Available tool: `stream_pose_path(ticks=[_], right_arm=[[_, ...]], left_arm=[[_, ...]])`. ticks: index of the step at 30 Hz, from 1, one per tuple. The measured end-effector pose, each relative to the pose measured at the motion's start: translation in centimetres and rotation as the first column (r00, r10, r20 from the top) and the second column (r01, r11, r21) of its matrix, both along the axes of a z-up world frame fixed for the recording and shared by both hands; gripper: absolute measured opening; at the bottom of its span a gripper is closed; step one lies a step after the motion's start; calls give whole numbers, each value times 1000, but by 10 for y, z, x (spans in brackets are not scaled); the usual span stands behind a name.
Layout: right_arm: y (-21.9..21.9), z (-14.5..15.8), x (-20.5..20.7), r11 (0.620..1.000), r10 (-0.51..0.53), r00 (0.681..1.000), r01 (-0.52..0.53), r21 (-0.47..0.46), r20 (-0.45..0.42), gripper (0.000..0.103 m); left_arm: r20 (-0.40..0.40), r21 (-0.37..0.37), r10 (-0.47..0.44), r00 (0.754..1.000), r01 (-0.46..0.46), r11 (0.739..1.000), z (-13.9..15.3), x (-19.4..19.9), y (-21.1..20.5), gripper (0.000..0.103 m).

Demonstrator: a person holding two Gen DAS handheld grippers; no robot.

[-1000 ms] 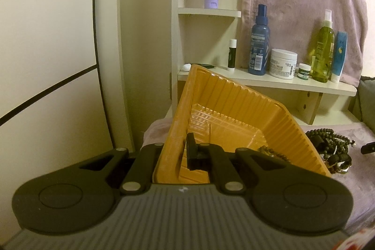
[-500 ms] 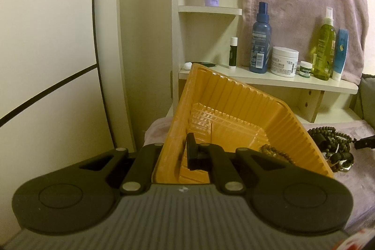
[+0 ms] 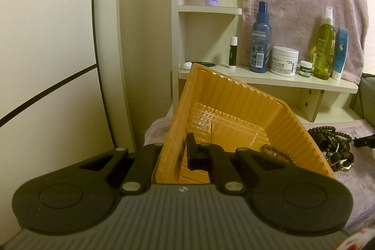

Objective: Organize jewelry
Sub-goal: 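Carry the pearl earring with the right gripper over the tray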

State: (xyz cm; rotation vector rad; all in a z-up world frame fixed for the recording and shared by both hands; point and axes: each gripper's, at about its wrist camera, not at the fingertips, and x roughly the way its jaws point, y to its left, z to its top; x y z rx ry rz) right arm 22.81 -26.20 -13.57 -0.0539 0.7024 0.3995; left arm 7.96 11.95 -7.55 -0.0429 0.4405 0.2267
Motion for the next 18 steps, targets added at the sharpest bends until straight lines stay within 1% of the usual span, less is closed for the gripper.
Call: stream_pose_path(ticks=[6,9,14,18], right_arm=[[-3,10,-10,999,23,1000,-23,29,16,8],[-1,20,-17,997,48,999,-49,59,25,8],[12,39,-30,984,119,992,-125,125,52,8],[30,52,-40,961,190,979,-200,188,71,8]], left_arm=[[0,-2,0,1000,0,1000,0,1,0,6],[0,-2,1,1000,-1,1000,0,1,0,6],[0,-3,2,1000,-2,1000,0,1,0,6],[0,-3,2,1000,-2,1000,0,0,0,6]])
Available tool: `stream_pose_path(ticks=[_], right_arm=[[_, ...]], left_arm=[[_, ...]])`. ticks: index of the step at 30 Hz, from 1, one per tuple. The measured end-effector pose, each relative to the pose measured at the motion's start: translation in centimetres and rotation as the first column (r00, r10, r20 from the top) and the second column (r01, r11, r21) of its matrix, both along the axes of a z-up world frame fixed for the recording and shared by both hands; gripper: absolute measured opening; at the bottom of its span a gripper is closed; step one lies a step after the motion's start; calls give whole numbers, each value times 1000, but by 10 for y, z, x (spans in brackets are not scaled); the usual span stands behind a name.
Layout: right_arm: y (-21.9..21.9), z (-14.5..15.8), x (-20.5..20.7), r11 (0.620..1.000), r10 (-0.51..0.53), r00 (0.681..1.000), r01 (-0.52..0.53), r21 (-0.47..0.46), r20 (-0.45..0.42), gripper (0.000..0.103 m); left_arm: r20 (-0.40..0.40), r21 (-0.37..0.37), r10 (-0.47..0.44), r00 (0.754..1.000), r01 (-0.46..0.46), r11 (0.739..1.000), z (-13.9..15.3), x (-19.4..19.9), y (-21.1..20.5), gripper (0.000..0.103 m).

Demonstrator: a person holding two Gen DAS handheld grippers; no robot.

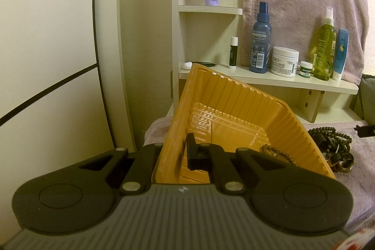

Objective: Organize jewelry
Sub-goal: 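Carry the pearl earring with the right gripper over the tray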

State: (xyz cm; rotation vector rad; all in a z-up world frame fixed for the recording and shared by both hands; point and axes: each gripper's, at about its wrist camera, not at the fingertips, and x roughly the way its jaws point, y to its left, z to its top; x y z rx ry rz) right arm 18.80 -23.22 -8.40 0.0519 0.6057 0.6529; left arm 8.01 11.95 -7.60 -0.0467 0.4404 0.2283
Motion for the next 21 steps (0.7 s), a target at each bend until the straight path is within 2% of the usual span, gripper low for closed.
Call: stream_pose_path(ticks=[4,9,14,21], right_arm=[[23,10,-10,995,90,996,-90,53,6,8],[58,17,-23,971,221,975,-221,87,13,8],[89,16,-28,945,318,948,-318,73,10,8],[117,7,-31,921,387,922,-386,53,-11,8]], left_arm=[[1,-3,2,1000,-2,1000,0,0,0,6],[0,-4,3,1000,-3,1000,0,0,0,7],[0,-7,5,1000,-5,1000,1,0,-1,7],[-2,-8,8,1000,-8,1000,1,0,0,7]])
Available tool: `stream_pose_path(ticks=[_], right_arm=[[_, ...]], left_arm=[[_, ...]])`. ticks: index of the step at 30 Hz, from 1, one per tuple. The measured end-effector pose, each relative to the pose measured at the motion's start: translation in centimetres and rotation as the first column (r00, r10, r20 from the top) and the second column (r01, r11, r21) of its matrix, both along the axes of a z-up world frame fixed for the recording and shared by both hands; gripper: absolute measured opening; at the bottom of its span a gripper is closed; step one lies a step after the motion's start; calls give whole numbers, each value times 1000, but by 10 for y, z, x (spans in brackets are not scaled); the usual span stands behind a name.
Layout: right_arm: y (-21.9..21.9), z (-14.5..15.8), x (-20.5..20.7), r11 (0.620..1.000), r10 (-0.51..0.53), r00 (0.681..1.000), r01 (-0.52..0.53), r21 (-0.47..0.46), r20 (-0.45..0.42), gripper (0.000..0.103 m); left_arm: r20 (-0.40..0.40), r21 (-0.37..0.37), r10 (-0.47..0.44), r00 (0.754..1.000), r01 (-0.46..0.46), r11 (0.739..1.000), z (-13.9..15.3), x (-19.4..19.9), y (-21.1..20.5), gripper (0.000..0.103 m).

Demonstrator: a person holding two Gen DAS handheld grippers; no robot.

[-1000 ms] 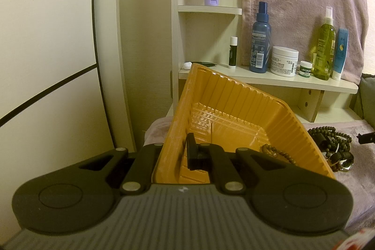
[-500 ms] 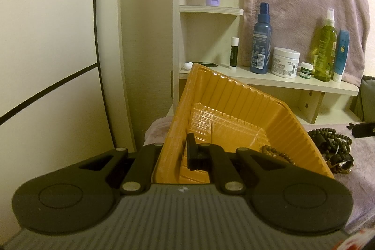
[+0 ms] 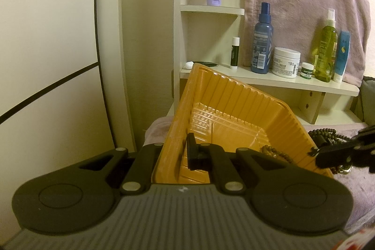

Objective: Organize jewelry
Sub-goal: 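Carry the pearl earring with the right gripper over the tray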

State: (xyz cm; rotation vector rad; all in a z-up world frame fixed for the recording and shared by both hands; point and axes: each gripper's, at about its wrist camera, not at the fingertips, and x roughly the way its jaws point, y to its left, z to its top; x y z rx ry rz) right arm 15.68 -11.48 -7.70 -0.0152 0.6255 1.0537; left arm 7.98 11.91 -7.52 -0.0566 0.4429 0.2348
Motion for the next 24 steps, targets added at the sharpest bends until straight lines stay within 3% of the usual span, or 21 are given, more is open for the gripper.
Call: stream_pose_path(ticks=[24], right_arm=[[18,-10,1,999,16,1000,-18,-47,-23,8]], left_arm=[[-17,28,21,1000,-20,999,1,3,-3,10]])
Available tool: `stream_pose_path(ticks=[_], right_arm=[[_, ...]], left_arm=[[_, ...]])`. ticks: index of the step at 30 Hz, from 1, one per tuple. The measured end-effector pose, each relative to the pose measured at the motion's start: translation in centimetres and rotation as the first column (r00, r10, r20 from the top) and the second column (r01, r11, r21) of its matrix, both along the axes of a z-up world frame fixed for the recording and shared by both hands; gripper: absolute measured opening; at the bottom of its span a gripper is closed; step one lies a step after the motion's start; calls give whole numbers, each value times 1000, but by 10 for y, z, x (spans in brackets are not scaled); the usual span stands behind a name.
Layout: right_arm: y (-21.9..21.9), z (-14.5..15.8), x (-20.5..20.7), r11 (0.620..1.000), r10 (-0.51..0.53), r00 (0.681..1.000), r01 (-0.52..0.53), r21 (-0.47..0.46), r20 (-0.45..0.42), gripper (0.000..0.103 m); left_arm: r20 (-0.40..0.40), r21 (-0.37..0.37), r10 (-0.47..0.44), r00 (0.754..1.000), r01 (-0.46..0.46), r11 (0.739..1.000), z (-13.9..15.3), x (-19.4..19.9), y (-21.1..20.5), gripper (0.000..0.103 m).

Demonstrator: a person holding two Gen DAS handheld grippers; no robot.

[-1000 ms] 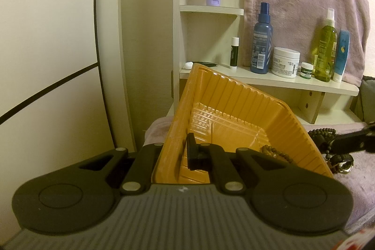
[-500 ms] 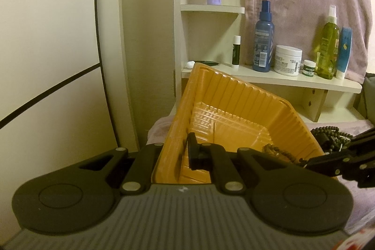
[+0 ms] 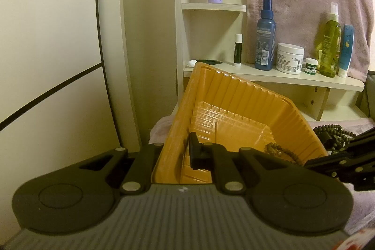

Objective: Organize jewelry
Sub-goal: 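Carry the pearl earring with the right gripper over the tray, then open the right gripper to release the earring into the tray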

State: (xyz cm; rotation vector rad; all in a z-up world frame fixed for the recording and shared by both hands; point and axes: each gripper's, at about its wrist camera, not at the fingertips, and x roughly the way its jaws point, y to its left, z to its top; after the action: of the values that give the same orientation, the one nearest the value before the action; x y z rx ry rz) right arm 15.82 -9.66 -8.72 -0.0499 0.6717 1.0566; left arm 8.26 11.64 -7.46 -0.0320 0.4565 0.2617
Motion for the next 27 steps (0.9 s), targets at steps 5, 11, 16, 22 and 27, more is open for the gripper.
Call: stream_pose_path(ticks=[5,11,16,22,27], right_arm=[[-9,1,0,1000,-14,1000,14,2,-1,9],[-16,2,2,1000,-25,1000,25,1,-6,9],[-23,5,5,998,-57,998,57,8,-19,10],[-35,12,8,993,-116,993,116,18,-23,12],[-48,16,9,987,-157,987,158,33,-24,25]], left_arm=[[-1,1,1,1000,-1,1000,0,0,-1,11],[0,0,2,1000,-2,1000,0,0,-1,10],[-1,3,2,1000,-2,1000,0,0,-1,11],[-2,3,2,1000,-2,1000,0,0,-1,11],[-2,4,4,1000,-4,1000,0,0,-1,11]])
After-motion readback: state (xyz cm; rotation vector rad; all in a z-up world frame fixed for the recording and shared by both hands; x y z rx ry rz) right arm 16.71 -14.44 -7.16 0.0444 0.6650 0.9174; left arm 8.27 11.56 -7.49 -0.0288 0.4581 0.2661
